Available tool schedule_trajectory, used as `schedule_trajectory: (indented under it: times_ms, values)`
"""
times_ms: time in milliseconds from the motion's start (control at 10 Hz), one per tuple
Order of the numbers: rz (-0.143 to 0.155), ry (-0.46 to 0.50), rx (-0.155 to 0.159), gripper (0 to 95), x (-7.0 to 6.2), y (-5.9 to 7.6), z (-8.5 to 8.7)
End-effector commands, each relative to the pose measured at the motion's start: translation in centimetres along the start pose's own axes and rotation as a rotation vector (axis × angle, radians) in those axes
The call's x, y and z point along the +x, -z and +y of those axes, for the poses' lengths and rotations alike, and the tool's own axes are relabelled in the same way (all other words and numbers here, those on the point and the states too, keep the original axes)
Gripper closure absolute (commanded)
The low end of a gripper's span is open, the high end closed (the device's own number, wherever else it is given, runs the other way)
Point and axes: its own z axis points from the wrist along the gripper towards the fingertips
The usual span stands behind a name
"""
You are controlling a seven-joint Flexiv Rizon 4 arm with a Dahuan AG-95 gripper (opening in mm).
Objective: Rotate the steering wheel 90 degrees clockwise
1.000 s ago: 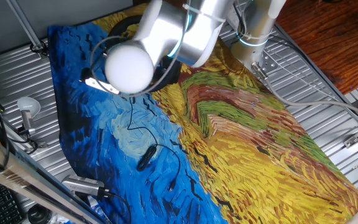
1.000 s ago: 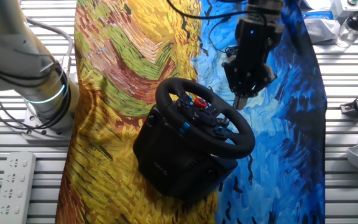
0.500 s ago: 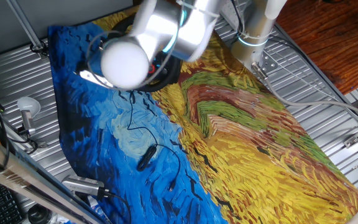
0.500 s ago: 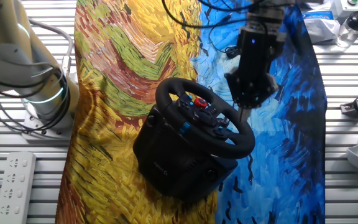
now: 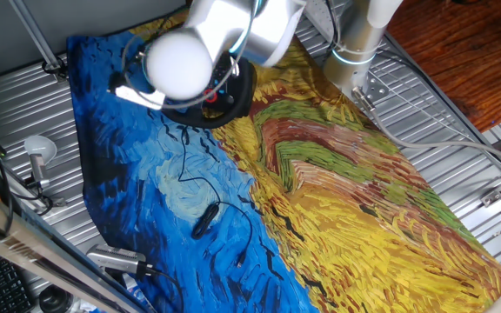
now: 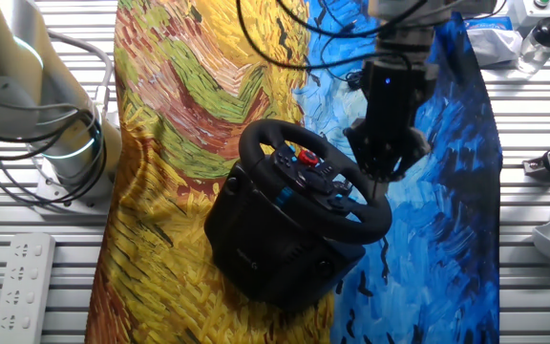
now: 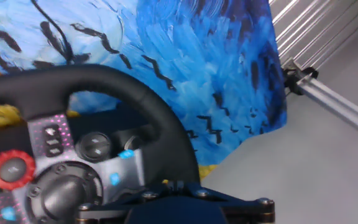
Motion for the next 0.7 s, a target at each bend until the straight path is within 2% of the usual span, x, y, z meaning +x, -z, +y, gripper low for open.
schedule_trajectory:
  times_ms: [100,200,300,400,600,700]
  values:
    - [-0.126,0.053,-0.088,95.0,0.28,-0.03,-0.82]
    - [-0.173,0.064,-0.126,95.0,0.35,0.01,-0.92]
    - [-0.201,0.065,-0.15,95.0,0.33,0.03,-0.98]
    - [-0.248,0.073,-0.19,95.0,0.29,0.16,-1.2]
    - [-0.308,0.077,-0.28,95.0,0.39,0.67,-1.64]
    - [-0.351,0.087,-0.32,95.0,0.44,0.74,-1.65]
